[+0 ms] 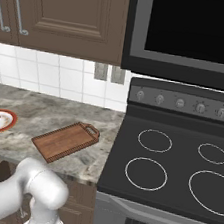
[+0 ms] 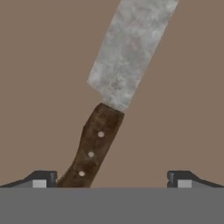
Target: Pick up the knife from the drawer and place it on the cutting board. Then place the meat from the plate to the cutting board.
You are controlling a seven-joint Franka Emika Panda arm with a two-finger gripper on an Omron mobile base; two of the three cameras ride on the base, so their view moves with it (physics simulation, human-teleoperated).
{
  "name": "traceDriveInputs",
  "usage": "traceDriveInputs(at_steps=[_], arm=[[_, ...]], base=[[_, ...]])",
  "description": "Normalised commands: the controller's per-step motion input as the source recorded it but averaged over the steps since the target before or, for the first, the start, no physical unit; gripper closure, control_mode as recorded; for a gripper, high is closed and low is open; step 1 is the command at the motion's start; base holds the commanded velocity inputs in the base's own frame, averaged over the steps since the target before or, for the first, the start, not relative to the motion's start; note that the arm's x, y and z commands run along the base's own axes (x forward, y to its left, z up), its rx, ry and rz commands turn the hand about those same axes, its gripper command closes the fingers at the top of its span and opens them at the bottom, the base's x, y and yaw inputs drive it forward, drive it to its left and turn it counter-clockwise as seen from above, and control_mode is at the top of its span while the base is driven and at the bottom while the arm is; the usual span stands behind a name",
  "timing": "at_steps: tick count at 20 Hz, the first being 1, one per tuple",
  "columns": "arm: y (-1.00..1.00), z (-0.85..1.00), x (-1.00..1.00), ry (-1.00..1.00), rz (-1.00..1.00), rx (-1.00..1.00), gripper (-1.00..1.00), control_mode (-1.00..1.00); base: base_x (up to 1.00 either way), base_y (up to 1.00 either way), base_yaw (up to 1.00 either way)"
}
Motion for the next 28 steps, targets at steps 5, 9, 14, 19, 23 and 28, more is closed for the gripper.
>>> traceDriveInputs(at_steps=[5, 9, 14, 19, 23, 28], arm=[[0.18, -0.20, 0.04, 0.01, 0.00, -0.02, -1.00, -1.00], [0.14, -0.22, 0.03, 0.00, 0.00, -0.02, -1.00, -1.00], [0.13, -0.23, 0.03, 0.01, 0.00, -0.02, -1.00, -1.00], [0.11, -0.15, 0.00, 0.00, 0.00, -0.01, -1.00, -1.00], [0.00, -0.02, -0.10, 0.00, 0.00, 0.00, -1.00, -1.00], [0.00, -0.13, -0.10, 0.00, -0.02, 0.00, -1.00, -1.00]], base=[[0.00, 0.00, 0.00], [0.00, 0.00, 0.00], [0.00, 0.00, 0.00], [0.00, 0.00, 0.00], [0.00, 0.00, 0.00], [0.00, 0.00, 0.00]])
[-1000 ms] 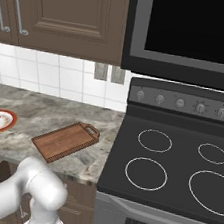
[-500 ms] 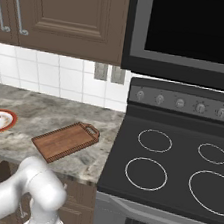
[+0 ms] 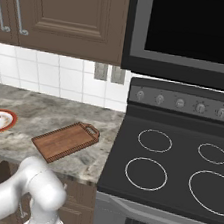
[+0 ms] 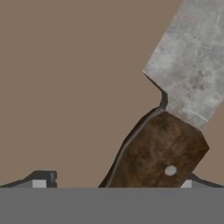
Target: Pick up the knife from the drawer and place it on the cutting board. Then place the meat from the plate to the cutting board.
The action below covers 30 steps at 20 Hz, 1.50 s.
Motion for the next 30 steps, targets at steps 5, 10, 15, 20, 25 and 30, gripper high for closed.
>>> traceDriveInputs(at_steps=[5, 10, 15, 20, 25, 30], arm=[[0.00, -0.30, -0.07, 0.00, -0.02, 0.00, 1.00, -1.00], [0.03, -0.30, -0.01, 0.00, -0.03, 0.00, 1.00, -1.00], [0.00, -0.02, -0.14, 0.00, 0.00, 0.00, 1.00, -1.00], [-0.04, 0.13, -0.53, -0.01, 0.00, 0.02, 1.00, -1.00], [-0.10, 0.47, -0.55, 0.00, 0.00, 0.03, 1.00, -1.00], [-0.18, 0.75, -0.30, -0.02, 0.00, 0.02, 1.00, -1.00]], base=[[0.00, 0.00, 0.00], [0.00, 0.00, 0.00], [0.00, 0.00, 0.00], [0.00, 0.00, 0.00], [0.00, 0.00, 0.00], [0.00, 0.00, 0.00]])
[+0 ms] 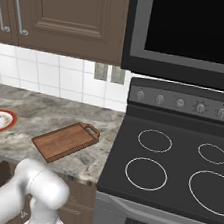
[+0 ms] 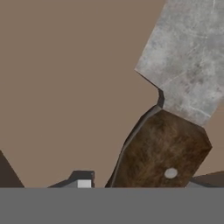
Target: Pick up the knife from the drawer and place it on the cutting board. Then place the meat from the plate to the cutting board.
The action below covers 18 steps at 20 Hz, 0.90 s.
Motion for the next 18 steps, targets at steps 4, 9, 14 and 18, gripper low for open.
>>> traceDriveInputs(at_steps=[4, 9, 14, 18], arm=[[-0.31, 0.86, -0.15, -0.05, 0.00, 0.01, 1.00, -1.00], [-0.35, 0.85, -0.13, -0.04, -0.01, 0.02, 1.00, -1.00], [-0.43, 0.74, -0.08, -0.02, -0.03, 0.04, 1.00, -1.00], [-0.41, 0.57, 0.00, 0.00, -0.05, 0.05, 1.00, -1.00]], base=[[0.00, 0.00, 0.00], [0.00, 0.00, 0.00], [0.00, 0.00, 0.00], [0.00, 0.00, 0.00]])
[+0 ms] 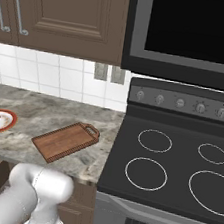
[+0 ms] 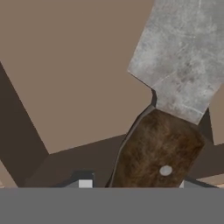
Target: Pick up the knife from the drawer and place it on the cutting board. Then place the meat from the plate to the cutting board.
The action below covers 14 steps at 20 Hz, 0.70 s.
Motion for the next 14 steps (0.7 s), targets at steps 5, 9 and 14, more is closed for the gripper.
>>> traceDriveInputs(at_steps=[5, 9, 14], arm=[[-0.53, 0.47, 0.00, 0.00, -0.04, 0.06, 1.00, -1.00], [-0.57, 0.41, 0.00, 0.00, -0.02, 0.07, 1.00, -1.00], [-0.53, 0.46, 0.03, -0.04, -0.01, 0.06, 1.00, -1.00]], base=[[0.00, 0.00, 0.00], [0.00, 0.00, 0.00], [0.00, 0.00, 0.00]])
